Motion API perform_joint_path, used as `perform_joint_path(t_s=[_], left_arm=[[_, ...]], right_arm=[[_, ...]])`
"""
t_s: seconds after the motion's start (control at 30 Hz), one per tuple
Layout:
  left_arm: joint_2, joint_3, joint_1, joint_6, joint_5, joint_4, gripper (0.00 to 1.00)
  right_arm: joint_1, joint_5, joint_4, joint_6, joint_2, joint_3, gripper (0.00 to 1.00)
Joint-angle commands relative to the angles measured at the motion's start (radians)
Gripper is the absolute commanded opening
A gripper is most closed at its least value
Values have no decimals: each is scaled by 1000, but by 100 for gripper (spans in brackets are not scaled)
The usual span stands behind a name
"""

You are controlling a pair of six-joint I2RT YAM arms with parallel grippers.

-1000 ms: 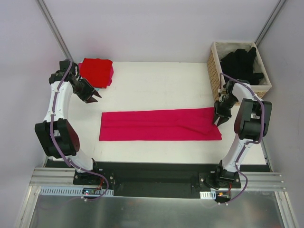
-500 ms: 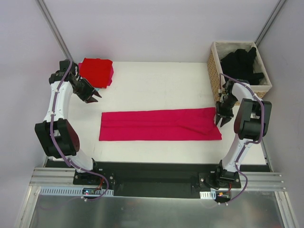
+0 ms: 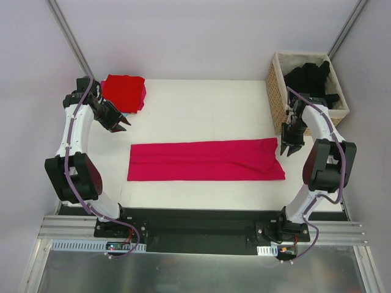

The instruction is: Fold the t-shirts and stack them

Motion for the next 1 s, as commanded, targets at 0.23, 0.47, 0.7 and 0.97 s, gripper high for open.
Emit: perform_joint_path(t_s=[0.23, 0.47, 0.7, 0.97], left_arm=[[-10, 4, 0, 1, 24, -1, 31], [-6, 7, 0, 7, 26, 2, 30], [-27, -24, 0, 15, 17, 2, 30], [-36, -47, 0, 18, 14, 8, 30]], right_arm=[[86, -57, 94, -35, -170, -22, 34], [100, -268, 187, -87, -30, -11, 35], [194, -320, 215, -92, 83, 78, 36], [283, -317, 204, -69, 126, 120, 36]])
